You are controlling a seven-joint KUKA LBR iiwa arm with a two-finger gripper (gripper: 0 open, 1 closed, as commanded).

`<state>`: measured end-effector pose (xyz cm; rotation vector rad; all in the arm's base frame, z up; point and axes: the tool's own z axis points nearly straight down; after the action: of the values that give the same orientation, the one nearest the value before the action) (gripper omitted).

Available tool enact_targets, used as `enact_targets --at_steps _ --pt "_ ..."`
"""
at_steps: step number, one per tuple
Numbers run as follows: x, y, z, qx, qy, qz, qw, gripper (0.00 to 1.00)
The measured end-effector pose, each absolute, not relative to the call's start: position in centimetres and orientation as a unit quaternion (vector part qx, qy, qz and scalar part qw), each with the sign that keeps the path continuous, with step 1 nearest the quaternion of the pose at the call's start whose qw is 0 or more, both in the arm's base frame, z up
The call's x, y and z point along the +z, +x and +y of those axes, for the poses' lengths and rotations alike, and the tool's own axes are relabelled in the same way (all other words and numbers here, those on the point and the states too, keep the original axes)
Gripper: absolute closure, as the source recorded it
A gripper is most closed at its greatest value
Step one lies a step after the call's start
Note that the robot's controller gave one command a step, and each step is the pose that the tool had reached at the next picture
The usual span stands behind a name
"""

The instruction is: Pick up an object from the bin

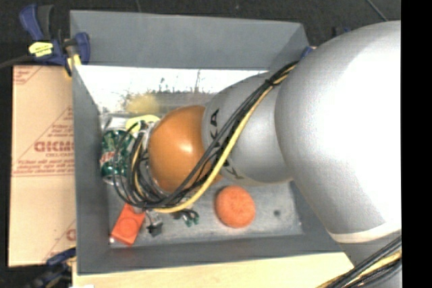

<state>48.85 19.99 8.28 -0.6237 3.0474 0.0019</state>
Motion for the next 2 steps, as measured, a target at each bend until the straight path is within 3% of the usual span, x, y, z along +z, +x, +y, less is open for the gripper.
enact_targets --at_steps 2 --pt "8.0 50.5 22.2 -0.01 -0.347 0.938 0.017 1.0"
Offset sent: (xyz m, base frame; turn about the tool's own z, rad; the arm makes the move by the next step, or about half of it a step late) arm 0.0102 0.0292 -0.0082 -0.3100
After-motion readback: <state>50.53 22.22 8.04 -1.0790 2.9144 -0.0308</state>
